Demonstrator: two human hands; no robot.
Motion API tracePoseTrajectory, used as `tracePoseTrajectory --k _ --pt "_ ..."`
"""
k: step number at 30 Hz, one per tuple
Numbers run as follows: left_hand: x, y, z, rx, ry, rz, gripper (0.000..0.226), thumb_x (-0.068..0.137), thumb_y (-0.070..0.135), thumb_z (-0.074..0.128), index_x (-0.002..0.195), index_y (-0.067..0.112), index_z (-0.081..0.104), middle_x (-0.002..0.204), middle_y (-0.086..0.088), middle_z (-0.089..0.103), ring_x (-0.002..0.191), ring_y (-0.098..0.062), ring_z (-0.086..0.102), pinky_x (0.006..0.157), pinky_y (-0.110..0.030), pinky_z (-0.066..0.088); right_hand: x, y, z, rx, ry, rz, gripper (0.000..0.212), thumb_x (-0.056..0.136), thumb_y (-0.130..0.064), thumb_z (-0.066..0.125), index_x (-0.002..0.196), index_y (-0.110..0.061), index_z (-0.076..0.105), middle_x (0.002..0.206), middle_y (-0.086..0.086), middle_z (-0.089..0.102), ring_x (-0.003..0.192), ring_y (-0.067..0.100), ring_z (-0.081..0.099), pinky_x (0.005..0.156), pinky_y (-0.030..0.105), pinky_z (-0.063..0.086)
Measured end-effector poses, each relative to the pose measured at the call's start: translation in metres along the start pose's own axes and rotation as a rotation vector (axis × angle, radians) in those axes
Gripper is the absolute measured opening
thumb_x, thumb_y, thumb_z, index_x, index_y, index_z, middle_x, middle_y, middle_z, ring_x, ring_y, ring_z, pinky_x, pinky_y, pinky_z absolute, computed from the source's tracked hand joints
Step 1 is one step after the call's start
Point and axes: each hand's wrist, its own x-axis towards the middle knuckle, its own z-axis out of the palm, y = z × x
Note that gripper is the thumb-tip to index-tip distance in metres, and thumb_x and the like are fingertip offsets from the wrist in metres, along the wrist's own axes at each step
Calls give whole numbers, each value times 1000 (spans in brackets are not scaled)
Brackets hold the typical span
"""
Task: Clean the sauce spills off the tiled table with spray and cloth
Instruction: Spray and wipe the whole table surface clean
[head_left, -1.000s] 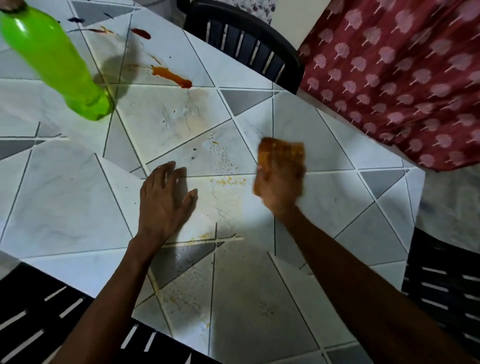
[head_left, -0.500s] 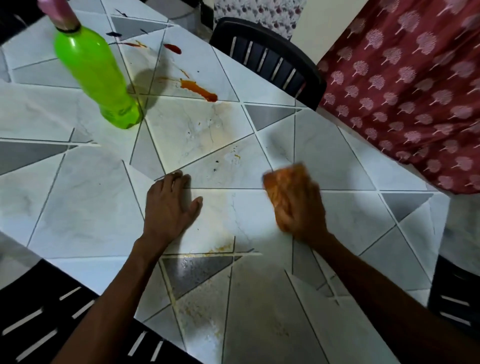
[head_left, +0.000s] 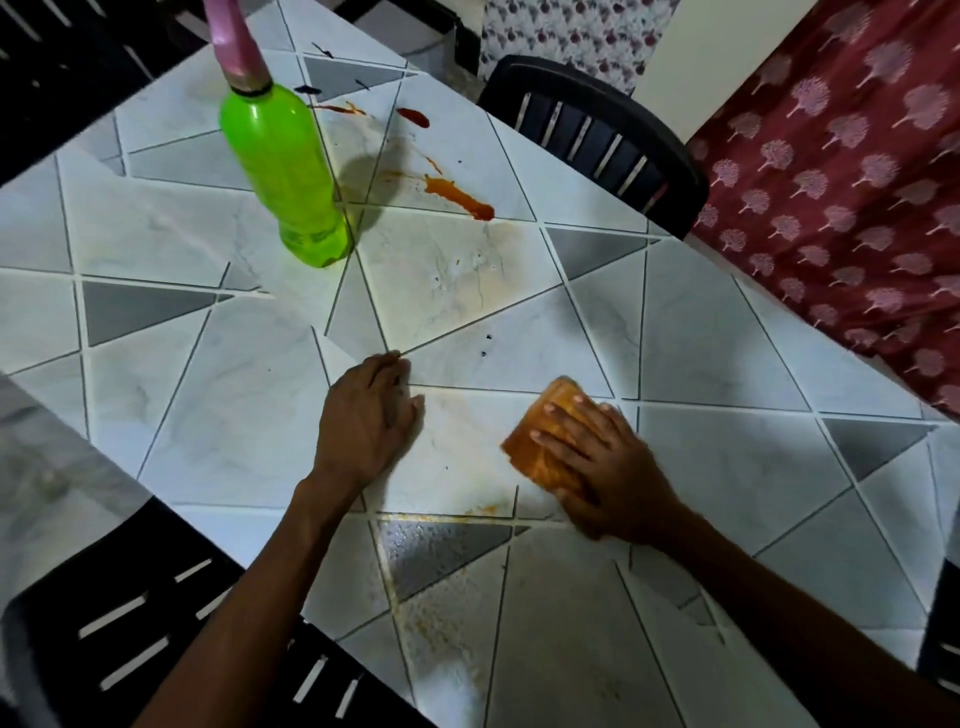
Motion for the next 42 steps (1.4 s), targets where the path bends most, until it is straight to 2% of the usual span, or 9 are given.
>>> tracePoseTrajectory --k 4,7,11,16,19,24,31,37,42 --pt "-2 2 4 21 -18 1 43 91 32 58 126 8 62 130 -9 61 110 -30 60 95 -38 48 78 29 -4 38 59 492 74 92 -52 46 157 -24 26 161 17 30 145 43 28 113 63 31" --pt "-2 -4 3 -10 -41 -11 41 94 25 48 130 9 60 136 -8 59 116 -30 59 98 -37 47 163 -8 -18 161 99 899 75 96 -54 40 159 -19 20 164 19 23 149 45 19 119 63 17" --pt "-4 -2 -2 -64 -59 5 49 91 22 36 132 7 59 138 -10 57 120 -31 57 100 -38 47 143 -57 -10 103 56 466 72 94 -53 29 160 -26 21 167 8 18 153 40 12 120 62 14" --pt "-6 -6 -1 -60 -119 29 55 90 25 36 136 4 56 142 -15 54 129 -34 51 106 -42 44 1 -49 0 4 -28 -79 69 94 -53 48 157 -33 29 167 -1 18 154 32 15 123 55 13" --pt "-5 -2 -2 -46 -124 8 53 93 28 36 133 1 57 139 -17 55 126 -36 52 103 -43 45 -25 -9 2 -4 -15 16 66 93 -51 50 154 -31 37 164 3 29 151 35 24 118 60 24" --pt "-3 6 -2 -14 -152 -7 55 94 33 33 128 -1 59 134 -20 57 124 -35 51 98 -45 45 91 -58 -7 158 40 733 77 87 -57 26 158 -27 25 165 9 25 152 41 16 121 63 11" --pt "-4 13 -4 78 -205 15 61 86 31 36 130 -7 54 131 -27 54 109 -46 58 92 -48 52 3 -94 -1 96 -5 209 67 95 -50 45 158 -35 26 168 -2 18 154 31 13 121 56 15" --pt "-5 14 -2 -62 -109 -67 52 87 24 40 129 1 59 132 -18 56 113 -40 57 94 -41 48 -90 -79 6 103 -55 222 67 93 -46 52 155 -34 33 165 -1 27 152 32 21 117 60 23" --pt "-6 7 -2 -101 -78 -95 53 86 19 41 135 9 57 143 -9 52 128 -31 51 95 -38 49 29 -93 0 104 -35 294 63 96 -46 40 157 -33 28 167 -3 20 153 34 15 122 58 13"
